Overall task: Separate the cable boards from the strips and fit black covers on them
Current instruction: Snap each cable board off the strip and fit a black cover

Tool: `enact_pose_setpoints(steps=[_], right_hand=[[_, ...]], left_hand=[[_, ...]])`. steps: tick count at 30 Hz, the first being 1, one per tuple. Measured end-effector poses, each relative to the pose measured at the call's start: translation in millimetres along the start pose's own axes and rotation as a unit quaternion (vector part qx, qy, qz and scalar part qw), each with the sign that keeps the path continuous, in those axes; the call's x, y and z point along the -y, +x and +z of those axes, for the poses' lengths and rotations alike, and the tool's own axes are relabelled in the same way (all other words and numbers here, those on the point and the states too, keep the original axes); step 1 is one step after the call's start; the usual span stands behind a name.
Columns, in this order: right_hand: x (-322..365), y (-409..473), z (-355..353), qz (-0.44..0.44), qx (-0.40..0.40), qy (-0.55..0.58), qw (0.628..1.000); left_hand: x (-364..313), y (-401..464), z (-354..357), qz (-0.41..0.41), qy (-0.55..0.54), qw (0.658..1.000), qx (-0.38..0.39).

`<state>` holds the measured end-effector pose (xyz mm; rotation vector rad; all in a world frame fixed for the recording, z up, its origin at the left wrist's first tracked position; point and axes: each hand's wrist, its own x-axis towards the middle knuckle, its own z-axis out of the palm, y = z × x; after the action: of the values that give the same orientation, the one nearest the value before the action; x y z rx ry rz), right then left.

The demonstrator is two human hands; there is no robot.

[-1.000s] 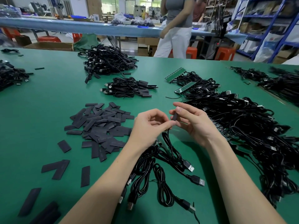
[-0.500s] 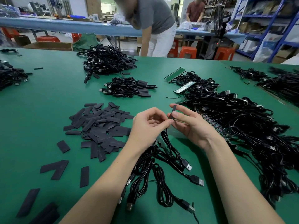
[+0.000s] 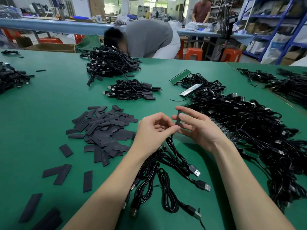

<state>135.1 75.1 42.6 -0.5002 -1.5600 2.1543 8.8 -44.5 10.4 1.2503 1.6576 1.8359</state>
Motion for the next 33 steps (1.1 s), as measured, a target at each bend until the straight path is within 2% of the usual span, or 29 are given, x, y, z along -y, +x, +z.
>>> enact_pose_setpoints(steps=[15,22,33], right_hand=[[0.4,1.1,1.0,-0.038,-0.053,0.052,0.997],[-2.0,2.7,3.0,-0.059,-0.048,0.018,0.997],[-6.9,5.7,5.3,-0.047,-0.052,0.044,0.997]], left_hand=[[-3.5,-0.2,1.9,0.009,-0.002,1.000,0.004],[-3.0,-0.1,2.1,-0.002,-0.011,1.000,-0.010],[2.5,1.6,-1.0,0.005,-0.014,1.000,-0.013]])
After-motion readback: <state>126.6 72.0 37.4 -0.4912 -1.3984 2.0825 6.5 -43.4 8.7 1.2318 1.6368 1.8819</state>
